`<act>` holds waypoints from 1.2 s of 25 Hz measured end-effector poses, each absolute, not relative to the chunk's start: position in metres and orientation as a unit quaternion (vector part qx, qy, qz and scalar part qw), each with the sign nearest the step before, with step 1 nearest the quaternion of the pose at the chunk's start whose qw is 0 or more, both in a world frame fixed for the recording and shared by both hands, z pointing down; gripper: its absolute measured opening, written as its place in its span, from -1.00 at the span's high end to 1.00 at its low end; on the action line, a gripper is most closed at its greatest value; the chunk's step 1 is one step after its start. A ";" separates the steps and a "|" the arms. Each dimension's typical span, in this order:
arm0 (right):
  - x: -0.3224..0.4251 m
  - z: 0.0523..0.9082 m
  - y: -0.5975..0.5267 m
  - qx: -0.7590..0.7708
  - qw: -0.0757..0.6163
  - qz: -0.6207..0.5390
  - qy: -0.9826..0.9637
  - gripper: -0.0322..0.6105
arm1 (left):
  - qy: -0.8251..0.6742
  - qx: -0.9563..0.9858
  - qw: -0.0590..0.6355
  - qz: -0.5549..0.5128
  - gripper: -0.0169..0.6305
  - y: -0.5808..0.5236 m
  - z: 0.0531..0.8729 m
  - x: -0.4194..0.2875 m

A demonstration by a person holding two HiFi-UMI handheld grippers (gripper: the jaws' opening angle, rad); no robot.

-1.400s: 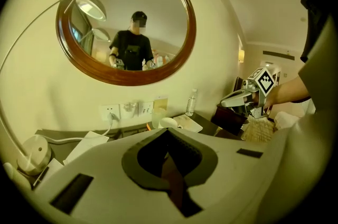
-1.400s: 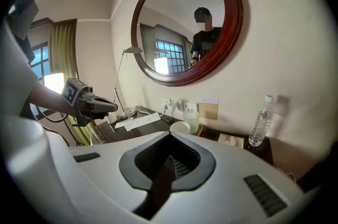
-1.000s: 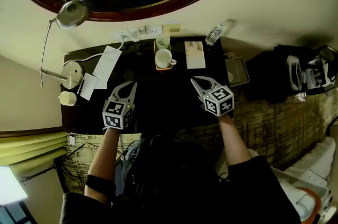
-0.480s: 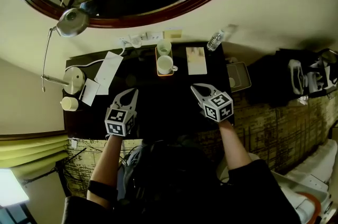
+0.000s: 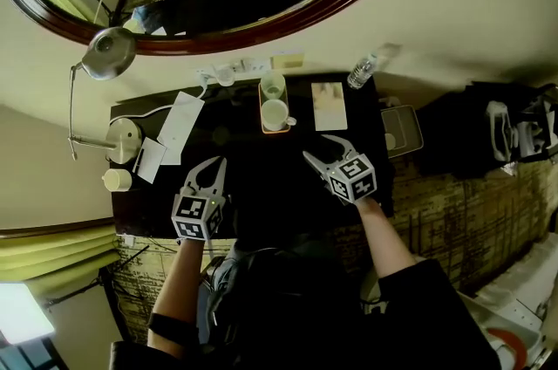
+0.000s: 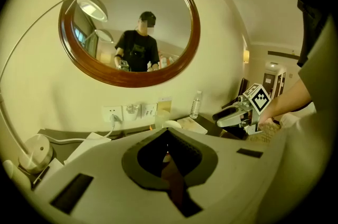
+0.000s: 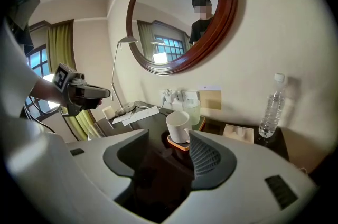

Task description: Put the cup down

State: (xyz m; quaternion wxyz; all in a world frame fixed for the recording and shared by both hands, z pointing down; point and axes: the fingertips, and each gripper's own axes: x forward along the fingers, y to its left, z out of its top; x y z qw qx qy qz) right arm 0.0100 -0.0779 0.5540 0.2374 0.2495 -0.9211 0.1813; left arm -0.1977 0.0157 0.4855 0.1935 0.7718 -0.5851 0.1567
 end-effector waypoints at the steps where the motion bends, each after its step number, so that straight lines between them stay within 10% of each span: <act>1: 0.006 0.561 -0.082 0.245 0.240 0.180 -0.922 -0.03 | -0.588 0.770 0.194 0.157 0.93 0.015 0.485 -0.198; 13: -0.058 0.633 -0.145 0.197 0.256 0.113 -0.940 -0.63 | -0.636 0.726 0.211 0.150 0.93 0.012 0.504 -0.197; 30: -0.123 0.650 -0.161 0.135 0.237 0.044 -0.961 -0.36 | -0.669 0.693 0.220 0.156 0.94 0.034 0.542 -0.204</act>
